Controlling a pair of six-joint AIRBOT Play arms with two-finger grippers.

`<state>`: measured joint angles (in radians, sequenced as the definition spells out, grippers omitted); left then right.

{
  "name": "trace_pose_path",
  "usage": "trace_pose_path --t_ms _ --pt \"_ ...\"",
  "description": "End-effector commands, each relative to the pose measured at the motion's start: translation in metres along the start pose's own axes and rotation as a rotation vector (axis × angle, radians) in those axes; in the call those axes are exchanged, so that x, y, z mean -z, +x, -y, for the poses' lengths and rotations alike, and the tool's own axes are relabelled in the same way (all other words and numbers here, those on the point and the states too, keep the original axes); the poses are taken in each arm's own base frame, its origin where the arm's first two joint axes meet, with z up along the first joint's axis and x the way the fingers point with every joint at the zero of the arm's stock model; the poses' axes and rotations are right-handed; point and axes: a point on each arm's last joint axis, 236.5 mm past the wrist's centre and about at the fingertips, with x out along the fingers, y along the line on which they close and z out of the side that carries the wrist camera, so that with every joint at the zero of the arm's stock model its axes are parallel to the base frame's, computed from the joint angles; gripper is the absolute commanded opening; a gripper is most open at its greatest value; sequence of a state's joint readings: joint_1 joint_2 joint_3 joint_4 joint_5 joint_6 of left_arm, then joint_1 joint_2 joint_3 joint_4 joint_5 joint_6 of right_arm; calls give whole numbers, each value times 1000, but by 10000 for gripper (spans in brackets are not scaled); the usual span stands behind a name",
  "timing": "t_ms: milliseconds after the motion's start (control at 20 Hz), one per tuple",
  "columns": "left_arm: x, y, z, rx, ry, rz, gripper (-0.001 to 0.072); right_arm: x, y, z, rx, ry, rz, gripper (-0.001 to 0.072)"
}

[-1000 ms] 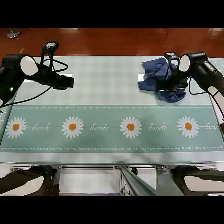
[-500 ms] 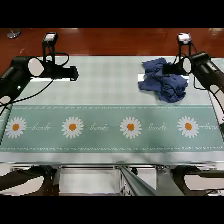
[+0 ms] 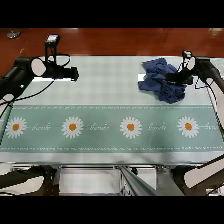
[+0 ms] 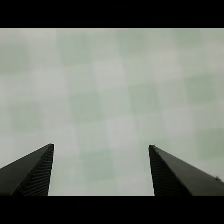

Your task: Fold the shirts.

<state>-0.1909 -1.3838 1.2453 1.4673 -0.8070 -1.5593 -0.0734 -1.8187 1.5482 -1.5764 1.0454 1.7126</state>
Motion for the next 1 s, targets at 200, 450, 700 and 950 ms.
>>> trace_pose_path --t_ms 200,450,700,950 --pt "24 -103 -37 -41 -38 -115 701 -62 -161 -74 -292 -143 183 23" --pt "78 -169 27 143 -60 13 701 -97 -403 -102 -375 -203 807 22" --pt "119 -180 48 205 -92 99 701 -37 -536 -98 -423 -273 1060 22" --pt "110 -174 47 203 -106 131 701 32 -592 -129 -594 -419 1101 22"
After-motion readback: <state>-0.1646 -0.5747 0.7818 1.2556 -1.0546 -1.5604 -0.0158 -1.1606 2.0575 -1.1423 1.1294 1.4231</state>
